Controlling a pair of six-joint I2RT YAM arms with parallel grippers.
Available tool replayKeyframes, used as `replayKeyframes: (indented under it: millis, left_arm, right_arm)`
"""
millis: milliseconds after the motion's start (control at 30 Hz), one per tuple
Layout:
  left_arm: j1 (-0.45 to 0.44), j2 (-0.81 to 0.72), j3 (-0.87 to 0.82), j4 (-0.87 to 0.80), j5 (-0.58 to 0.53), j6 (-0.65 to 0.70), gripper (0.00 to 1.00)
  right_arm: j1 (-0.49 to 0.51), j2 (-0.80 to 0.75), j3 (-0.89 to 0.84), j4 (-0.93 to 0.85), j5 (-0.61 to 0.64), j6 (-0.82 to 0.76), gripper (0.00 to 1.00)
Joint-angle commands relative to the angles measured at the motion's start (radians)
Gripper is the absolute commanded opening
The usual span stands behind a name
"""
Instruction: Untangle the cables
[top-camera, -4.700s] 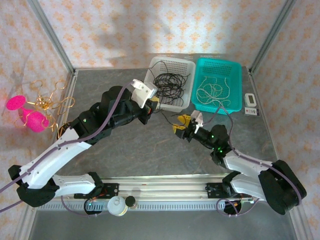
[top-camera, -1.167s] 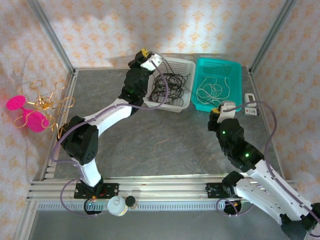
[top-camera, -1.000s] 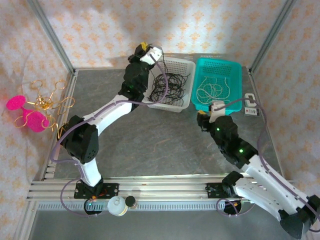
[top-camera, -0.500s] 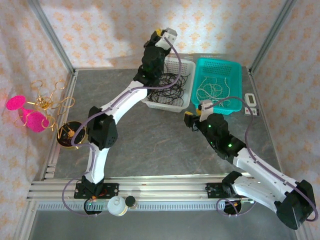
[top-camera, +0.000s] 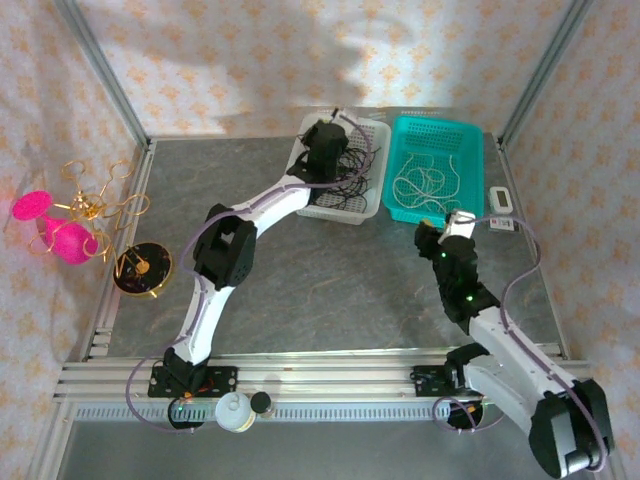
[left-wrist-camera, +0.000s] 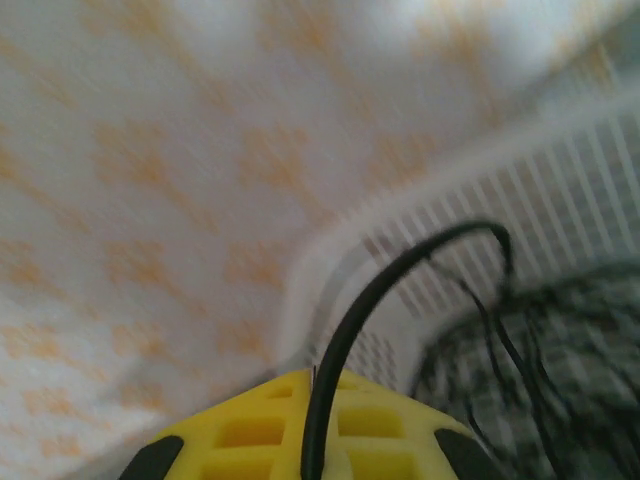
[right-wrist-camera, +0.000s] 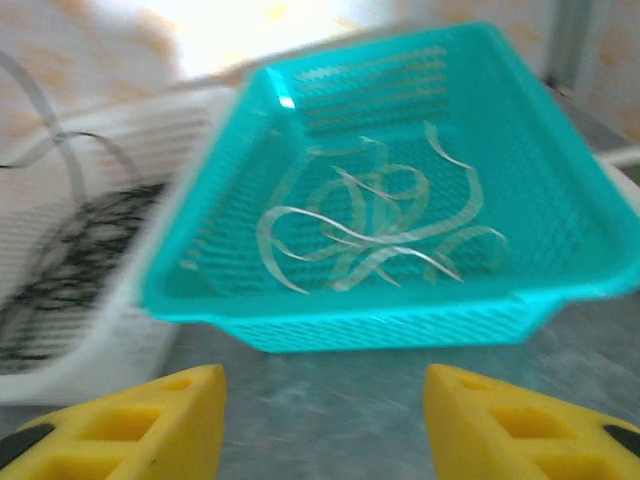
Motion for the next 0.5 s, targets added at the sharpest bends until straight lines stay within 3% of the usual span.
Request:
replayKeyframes:
  millis: [0,200,367,467]
  left_arm:
    - [-0.040,-0.017,-0.048,-0.108,-0.014,-0.040,0.09]
    - [-0.041,-0.036,0.053,-0.374,0.022,-0.085,0.46]
    - [-0.050,-0.011,0.300,-0.742,0.007,-0.158,0.57]
    - [-0.056,-0.077,0.298,-0.830,0.006,-0.224,0.63]
  right_arm:
    - [-0.057,0.028,-0.030,0.198,0.039,0.026,0.57]
    - [-0.065,0.122,-0.103,0.468,0.032,-0.148,0.58]
    - [-0.177,0.297,-0.203,0.808,-0.164,-0.191,0.60]
    - [-0.182,0.371,-0.179,0.861,-0.230,-0.229,0.65]
